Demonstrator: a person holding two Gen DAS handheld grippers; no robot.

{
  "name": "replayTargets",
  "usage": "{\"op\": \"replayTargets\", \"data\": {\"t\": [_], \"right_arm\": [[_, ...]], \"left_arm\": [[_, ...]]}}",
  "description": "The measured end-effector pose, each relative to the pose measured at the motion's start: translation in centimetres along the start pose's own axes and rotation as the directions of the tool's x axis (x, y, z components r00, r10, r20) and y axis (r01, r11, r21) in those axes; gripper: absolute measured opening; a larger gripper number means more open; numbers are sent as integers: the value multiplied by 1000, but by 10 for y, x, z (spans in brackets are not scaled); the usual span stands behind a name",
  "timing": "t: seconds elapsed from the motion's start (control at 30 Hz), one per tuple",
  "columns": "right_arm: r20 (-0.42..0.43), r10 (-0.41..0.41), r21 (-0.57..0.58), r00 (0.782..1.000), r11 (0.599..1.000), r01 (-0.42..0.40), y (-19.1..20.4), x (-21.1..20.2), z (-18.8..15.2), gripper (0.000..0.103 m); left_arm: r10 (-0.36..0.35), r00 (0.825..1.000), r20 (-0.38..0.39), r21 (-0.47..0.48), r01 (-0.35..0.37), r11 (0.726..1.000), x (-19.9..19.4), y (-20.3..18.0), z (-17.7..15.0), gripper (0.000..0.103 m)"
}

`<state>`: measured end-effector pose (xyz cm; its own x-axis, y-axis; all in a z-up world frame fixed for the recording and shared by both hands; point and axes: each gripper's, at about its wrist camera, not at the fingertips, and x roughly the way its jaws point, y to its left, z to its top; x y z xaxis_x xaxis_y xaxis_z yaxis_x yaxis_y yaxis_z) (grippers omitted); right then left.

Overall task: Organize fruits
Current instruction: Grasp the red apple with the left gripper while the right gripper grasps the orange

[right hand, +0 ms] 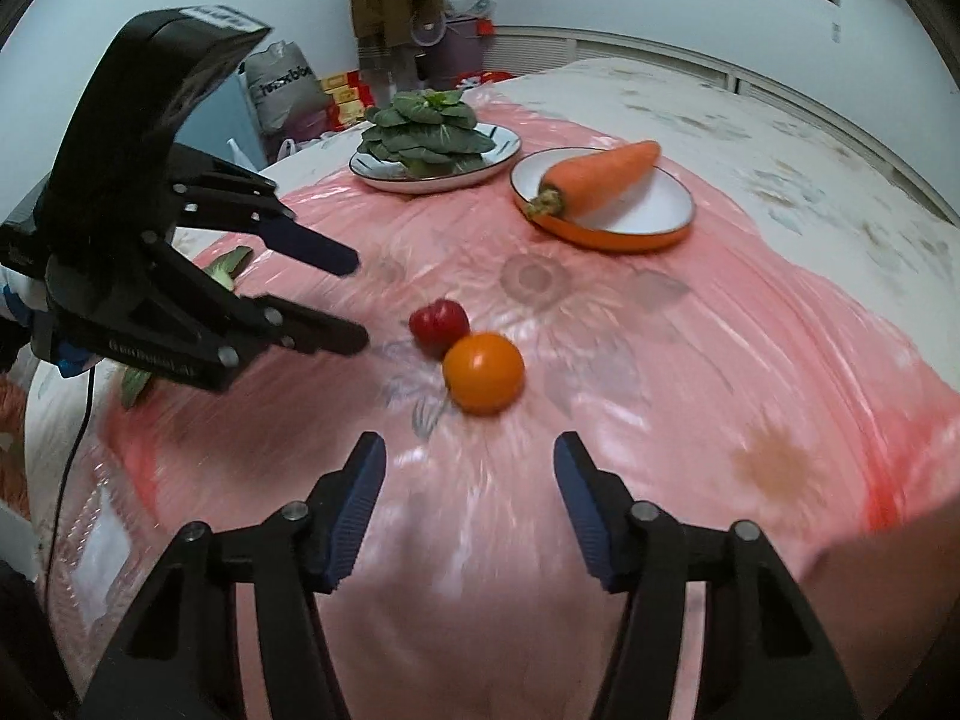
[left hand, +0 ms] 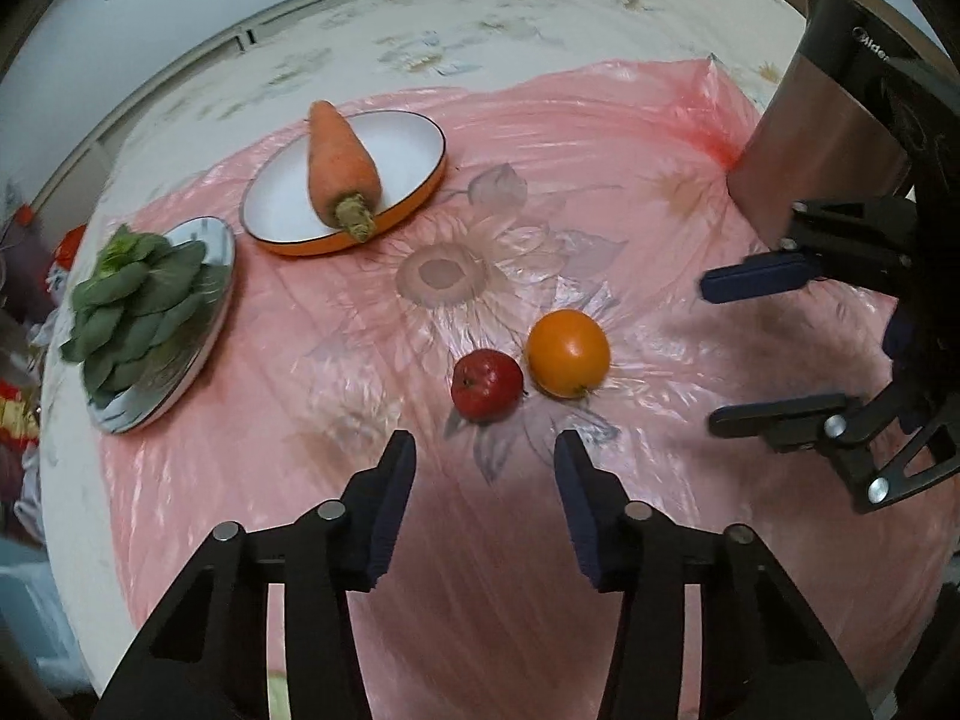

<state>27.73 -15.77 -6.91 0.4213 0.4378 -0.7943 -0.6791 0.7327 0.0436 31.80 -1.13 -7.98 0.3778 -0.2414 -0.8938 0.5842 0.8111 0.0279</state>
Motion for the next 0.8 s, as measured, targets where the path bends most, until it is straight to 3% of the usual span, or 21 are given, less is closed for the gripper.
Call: {"op": "replayTargets", "data": {"t": [0.33,0.63,0.7,0.77,0.8], "right_arm": [[-2,24,-60,1000,998,-24,-7,37,25,88],[-47,38,-97,998,994,-43,-9,63,30,87],[-60,42,-99,997,994,-48,-9,69,29,79],[-80,47,-100,996,993,-55,-9,75,27,57],[-82,48,-100,995,993,-56,-8,77,27,57]], "left_arm": [[-38,998,-50,159,46,986,28,-7,21,37],[-37,996,-84,216,54,975,48,-6,31,32],[-39,995,-94,223,59,973,54,-7,31,31],[-42,994,-101,223,63,973,57,-8,30,29],[-43,994,-102,219,64,974,59,-8,29,29]]}}
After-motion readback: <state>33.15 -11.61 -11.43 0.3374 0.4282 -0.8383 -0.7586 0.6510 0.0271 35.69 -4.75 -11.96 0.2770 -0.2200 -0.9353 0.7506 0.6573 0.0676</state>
